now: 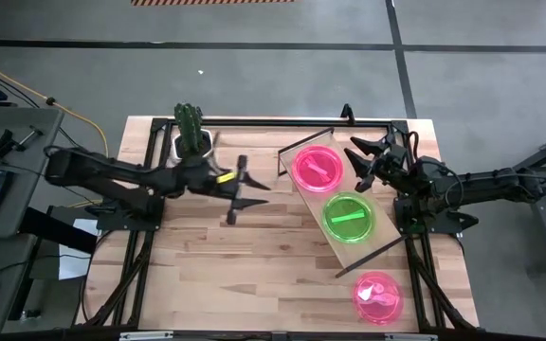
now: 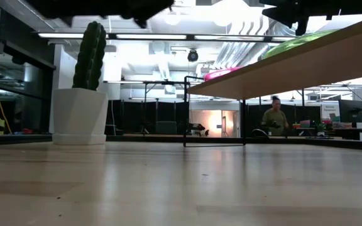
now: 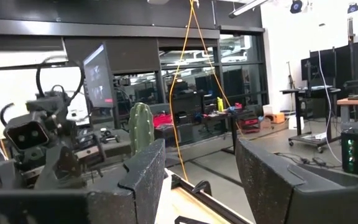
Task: Place and stack plates onto a shelf
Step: Stack the pink plate on top of the other pink plate on the shelf
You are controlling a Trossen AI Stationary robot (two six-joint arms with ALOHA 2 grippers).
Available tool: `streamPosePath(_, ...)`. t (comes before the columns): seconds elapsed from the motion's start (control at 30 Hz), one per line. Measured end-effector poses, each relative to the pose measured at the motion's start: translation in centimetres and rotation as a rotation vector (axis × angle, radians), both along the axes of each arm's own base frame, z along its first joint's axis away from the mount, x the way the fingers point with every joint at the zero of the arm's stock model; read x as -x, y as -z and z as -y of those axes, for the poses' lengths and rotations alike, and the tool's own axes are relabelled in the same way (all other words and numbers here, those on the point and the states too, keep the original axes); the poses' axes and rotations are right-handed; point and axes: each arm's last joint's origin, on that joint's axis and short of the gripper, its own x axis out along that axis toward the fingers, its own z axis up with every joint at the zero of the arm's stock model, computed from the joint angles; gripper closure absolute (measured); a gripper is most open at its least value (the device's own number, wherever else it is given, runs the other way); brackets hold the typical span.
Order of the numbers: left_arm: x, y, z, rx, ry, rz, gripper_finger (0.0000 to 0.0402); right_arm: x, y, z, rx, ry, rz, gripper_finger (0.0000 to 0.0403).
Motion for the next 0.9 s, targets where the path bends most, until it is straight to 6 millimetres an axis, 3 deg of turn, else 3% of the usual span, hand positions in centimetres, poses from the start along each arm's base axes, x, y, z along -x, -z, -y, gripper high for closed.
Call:
streamPosePath(0.13,2.3,1.4,0.4,0.058,-0.021,0.124,0.0263,0.0,0.0,0.0,-0.001,-0.001,0.002,0.0218)
streamPosePath(0.27,3.4,2.2,0.4,0.086,-0.069,0.151,0.0263,0.0,0.0,0.0,-0.001,-0.001,0.001,0.0218)
streamPosePath(0.9,3.5,2.1,0.4,0.112,-0.078,0.162,0.0263,0.0,0.0,0.0,-0.016,-0.007,0.010,0.0218)
